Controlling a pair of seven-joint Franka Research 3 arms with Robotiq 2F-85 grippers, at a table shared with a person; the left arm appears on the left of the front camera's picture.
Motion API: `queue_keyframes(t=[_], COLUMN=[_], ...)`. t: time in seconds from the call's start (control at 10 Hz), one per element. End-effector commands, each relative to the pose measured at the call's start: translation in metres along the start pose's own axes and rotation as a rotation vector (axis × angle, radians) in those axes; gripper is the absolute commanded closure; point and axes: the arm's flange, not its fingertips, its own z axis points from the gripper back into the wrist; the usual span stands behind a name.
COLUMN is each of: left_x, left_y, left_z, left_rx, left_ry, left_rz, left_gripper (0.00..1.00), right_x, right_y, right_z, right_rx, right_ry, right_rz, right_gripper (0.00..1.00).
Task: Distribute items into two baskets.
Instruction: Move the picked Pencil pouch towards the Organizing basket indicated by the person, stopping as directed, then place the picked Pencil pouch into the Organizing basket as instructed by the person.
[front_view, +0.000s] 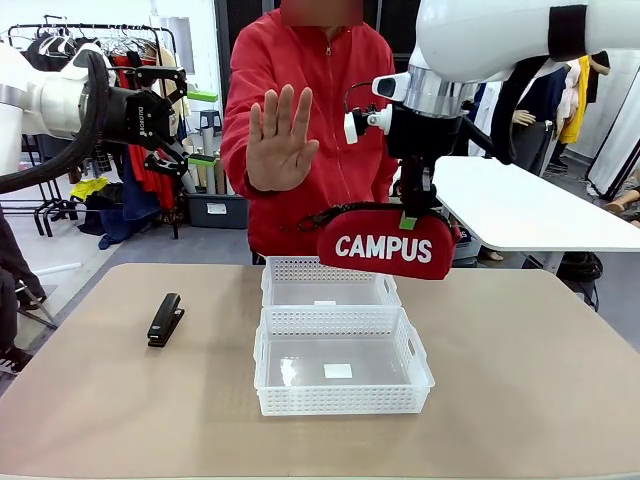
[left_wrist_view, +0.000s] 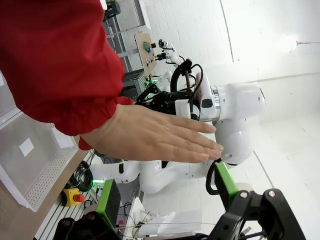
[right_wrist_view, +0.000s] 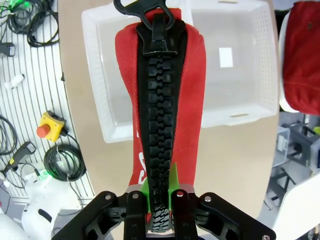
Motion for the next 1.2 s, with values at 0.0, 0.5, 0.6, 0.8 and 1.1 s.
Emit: queue_keyframes(t=[0.0, 0.5, 0.6, 0.8, 1.1], left_x=[-0.0003, -0.0003, -0.0003, -0.0003, -0.0003], left_y=[-0.0014, -0.0014, -0.0014, -0.0014, -0.0014], left_z=[0.0012, 0.0012, 0.0012, 0.0012, 0.0012], left_rx=[-0.003, -0.003, -0.003, -0.003, -0.003], left_ry=[-0.001, -0.001, -0.001, -0.001, -0.001], left_rz=[0.003, 0.003, 0.003, 0.003, 0.003], left_gripper=[0.0, 0.0, 0.0, 0.0, 0.0], right_x=[0.001, 0.001, 0.001, 0.001, 0.001], right_y=[0.0006, 0.0006, 0.0006, 0.0006, 0.0006], right_z=[0.001, 0.001, 0.001, 0.001, 0.001], right_rx=[-0.007, -0.007, -0.007, -0.007, -0.007], right_ry=[-0.007, -0.007, -0.007, -0.007, -0.007], right_rz=[0.003, 0.003, 0.003, 0.003, 0.003], right_gripper=[1.0, 1.0, 1.0, 1.0, 1.0])
